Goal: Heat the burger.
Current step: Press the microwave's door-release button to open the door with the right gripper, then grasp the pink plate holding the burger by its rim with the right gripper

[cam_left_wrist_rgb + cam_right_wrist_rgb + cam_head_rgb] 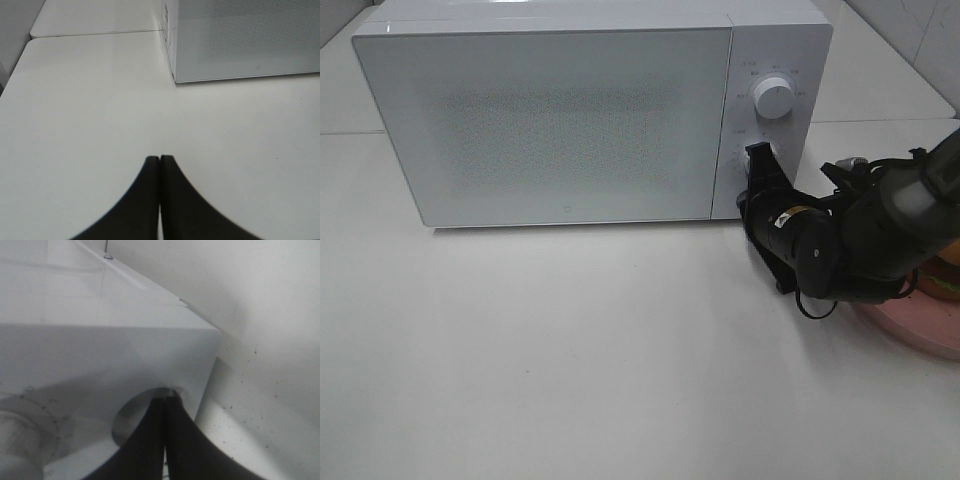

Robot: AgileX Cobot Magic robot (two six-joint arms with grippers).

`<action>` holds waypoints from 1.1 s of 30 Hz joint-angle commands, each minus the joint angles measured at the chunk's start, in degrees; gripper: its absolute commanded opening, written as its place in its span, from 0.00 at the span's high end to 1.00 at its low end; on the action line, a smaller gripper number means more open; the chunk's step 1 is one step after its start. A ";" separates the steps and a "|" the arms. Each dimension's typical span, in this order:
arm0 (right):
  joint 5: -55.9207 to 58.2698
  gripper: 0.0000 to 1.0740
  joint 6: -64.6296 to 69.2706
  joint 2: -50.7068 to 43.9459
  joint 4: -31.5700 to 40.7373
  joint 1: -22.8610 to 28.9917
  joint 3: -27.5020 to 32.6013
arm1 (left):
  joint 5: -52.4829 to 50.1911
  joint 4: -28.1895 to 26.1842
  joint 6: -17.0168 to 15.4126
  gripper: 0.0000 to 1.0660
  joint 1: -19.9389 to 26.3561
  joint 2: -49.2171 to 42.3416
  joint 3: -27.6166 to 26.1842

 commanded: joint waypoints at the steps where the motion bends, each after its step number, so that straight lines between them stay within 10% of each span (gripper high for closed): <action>1: -4.58 1.00 -0.69 -0.23 -0.57 -0.57 -3.44 | -0.52 -0.40 0.17 1.00 -0.17 -1.15 0.17; 17: -3.95 1.00 -1.09 -0.46 -0.63 -0.57 -5.50 | -0.52 -0.40 0.17 1.00 -0.17 -1.15 0.17; 33: 9.11 0.95 -6.99 -12.89 -9.68 -0.57 7.91 | -0.52 -0.40 0.17 1.00 -0.17 -1.15 0.17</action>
